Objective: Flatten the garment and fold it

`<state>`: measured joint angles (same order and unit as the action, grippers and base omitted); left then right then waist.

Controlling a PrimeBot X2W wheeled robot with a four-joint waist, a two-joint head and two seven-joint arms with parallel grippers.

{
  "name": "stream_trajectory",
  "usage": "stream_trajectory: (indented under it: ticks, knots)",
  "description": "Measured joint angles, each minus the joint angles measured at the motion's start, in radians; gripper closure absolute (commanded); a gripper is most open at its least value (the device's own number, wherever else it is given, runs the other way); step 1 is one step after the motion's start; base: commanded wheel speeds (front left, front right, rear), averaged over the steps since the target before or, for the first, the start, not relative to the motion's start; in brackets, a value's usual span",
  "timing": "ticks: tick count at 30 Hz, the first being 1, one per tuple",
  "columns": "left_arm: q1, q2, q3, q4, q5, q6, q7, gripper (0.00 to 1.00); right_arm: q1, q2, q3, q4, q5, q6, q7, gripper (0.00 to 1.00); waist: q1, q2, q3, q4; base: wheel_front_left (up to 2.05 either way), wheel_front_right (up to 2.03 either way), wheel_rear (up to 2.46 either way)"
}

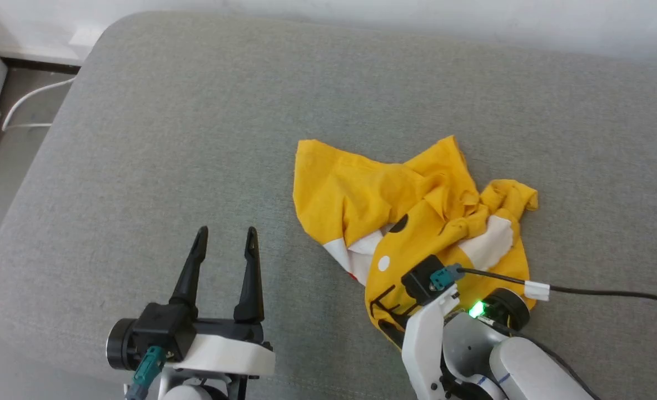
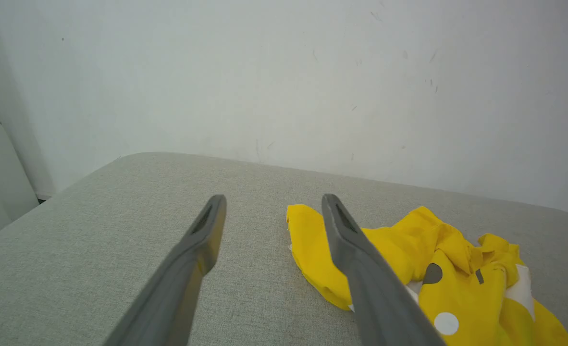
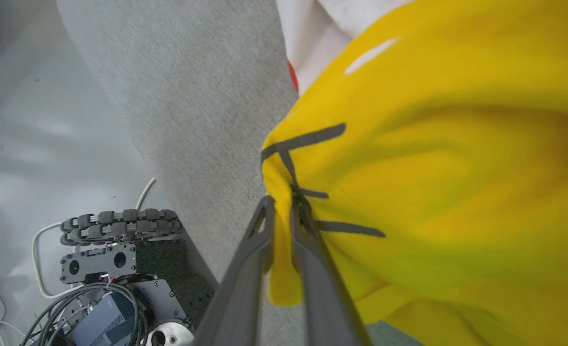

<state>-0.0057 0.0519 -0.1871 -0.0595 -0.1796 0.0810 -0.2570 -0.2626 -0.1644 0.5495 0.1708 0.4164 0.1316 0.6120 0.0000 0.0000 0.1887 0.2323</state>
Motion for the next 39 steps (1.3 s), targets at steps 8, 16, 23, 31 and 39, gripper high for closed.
stream_trajectory:
  ticks: [8, 16, 23, 31, 39]
  knots:
    - [0.000, 0.000, -0.001, 0.001, -0.006, 0.009, 0.000, 0.00, -0.007, 0.050, -0.054, 0.050, -0.039, 0.001, -0.141, 0.00, 0.0000, 0.0000, 0.004, 0.010, 0.00, 0.00, 0.00]
    - [0.002, 0.000, 0.012, -0.014, -0.004, 0.011, 0.000, 0.00, 0.026, 0.072, -0.295, -0.183, -0.011, 0.001, -0.166, 0.00, 0.0000, 0.0000, 0.002, -0.031, 0.00, 0.00, 0.00]
    - [0.006, 0.000, 0.026, -0.030, 0.009, 0.008, 0.000, 0.00, 0.160, 0.098, -0.547, -0.359, -0.201, 0.000, -0.363, 0.00, 0.0000, 0.0000, 0.004, -0.081, 0.00, 0.00, 0.00]
    - [0.043, 0.000, 0.044, -0.035, 0.016, -0.003, 0.000, 0.00, 0.349, 0.111, -0.670, -0.321, -0.224, 0.000, -0.619, 0.00, 0.0000, 0.0000, 0.003, -0.137, 0.00, 0.00, 0.00]
    - [0.062, 0.001, 0.063, -0.034, 0.032, -0.016, 0.000, 0.00, 0.392, 0.111, -0.670, -0.221, -0.162, 0.000, -0.732, 0.00, 0.0000, 0.0000, 0.002, -0.173, 0.00, 0.00, 0.00]
